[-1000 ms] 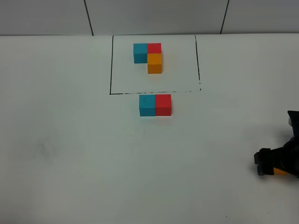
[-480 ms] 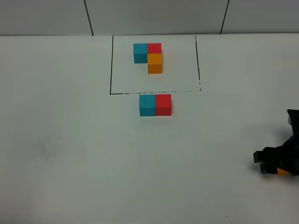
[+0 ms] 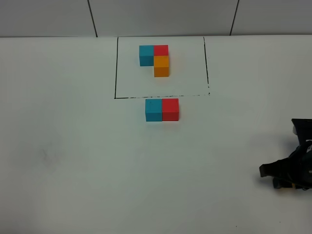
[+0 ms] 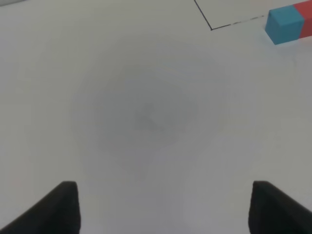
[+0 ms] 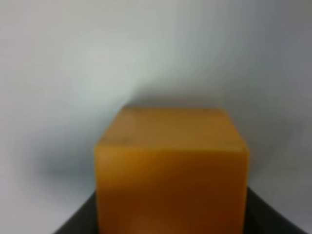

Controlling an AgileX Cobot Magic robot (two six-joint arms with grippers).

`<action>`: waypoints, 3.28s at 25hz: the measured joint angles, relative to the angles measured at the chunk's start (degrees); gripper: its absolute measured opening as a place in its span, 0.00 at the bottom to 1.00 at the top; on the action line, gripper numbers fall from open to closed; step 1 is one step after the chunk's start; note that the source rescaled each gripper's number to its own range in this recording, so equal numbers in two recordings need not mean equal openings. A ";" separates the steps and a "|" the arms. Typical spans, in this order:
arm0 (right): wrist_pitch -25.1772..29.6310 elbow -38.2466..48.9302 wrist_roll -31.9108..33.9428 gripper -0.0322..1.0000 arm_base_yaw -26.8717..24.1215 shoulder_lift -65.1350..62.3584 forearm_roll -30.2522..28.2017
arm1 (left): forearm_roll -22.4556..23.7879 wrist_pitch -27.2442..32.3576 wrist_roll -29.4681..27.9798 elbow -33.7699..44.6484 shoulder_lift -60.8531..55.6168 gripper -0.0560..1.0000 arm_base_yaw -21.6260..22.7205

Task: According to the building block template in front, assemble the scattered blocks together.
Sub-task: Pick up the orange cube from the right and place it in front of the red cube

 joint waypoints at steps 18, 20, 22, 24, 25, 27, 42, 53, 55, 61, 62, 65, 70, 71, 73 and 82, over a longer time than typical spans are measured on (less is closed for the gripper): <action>15.96 -30.42 38.77 0.03 32.07 10.16 -13.51 | 0.00 0.00 0.00 0.00 0.00 0.64 0.00; 18.05 -34.41 38.90 0.03 33.14 13.88 -13.60 | 0.00 0.00 0.00 0.00 0.00 0.64 0.00; 19.63 -38.00 38.70 0.03 33.76 16.96 -13.47 | 0.00 0.00 0.00 0.00 0.00 0.64 0.00; 20.34 -41.34 37.98 0.03 33.78 19.80 -12.33 | 0.00 0.00 0.00 0.00 0.00 0.64 0.00; 20.49 -42.85 37.54 0.03 33.78 20.84 -11.63 | 0.00 0.00 0.00 0.00 0.00 0.64 0.00; 20.62 -45.32 36.64 0.03 33.78 22.95 -10.60 | 0.00 0.00 -0.07 0.00 0.00 0.64 0.00; 21.79 -54.78 37.43 0.03 33.78 32.31 -11.79 | 0.00 0.00 -0.02 0.00 0.00 0.64 0.00; 21.56 -55.84 40.38 0.03 33.78 33.89 -14.94 | 0.00 0.00 -0.02 0.00 0.00 0.64 0.00; 21.48 -55.91 40.61 0.03 33.78 34.00 -14.96 | 0.00 0.00 -0.02 0.00 0.00 0.64 0.00; 20.55 -55.91 41.67 0.03 33.61 34.00 -15.62 | 0.00 0.00 -0.02 0.00 0.00 0.64 0.00; 20.48 -55.91 41.72 0.03 33.61 34.00 -15.58 | 0.00 0.00 -0.02 0.00 0.00 0.64 0.00; 20.42 -55.91 41.85 0.03 33.61 34.00 -15.71 | 0.00 0.00 -0.02 0.00 0.00 0.64 0.00; 20.42 -55.91 41.85 0.03 33.61 34.00 -15.77 | 0.00 0.00 -0.02 0.00 0.00 0.64 0.00; 20.42 -55.91 41.85 0.03 33.61 34.00 -15.77 | 0.00 0.00 -0.02 0.00 0.00 0.64 0.00; 20.42 -55.91 41.85 0.03 33.61 34.00 -15.82 | 0.00 0.00 -0.02 0.00 0.00 0.64 0.00; 20.03 -55.91 41.85 0.03 33.61 34.04 -16.68 | 0.00 0.00 -0.02 0.00 0.00 0.64 0.00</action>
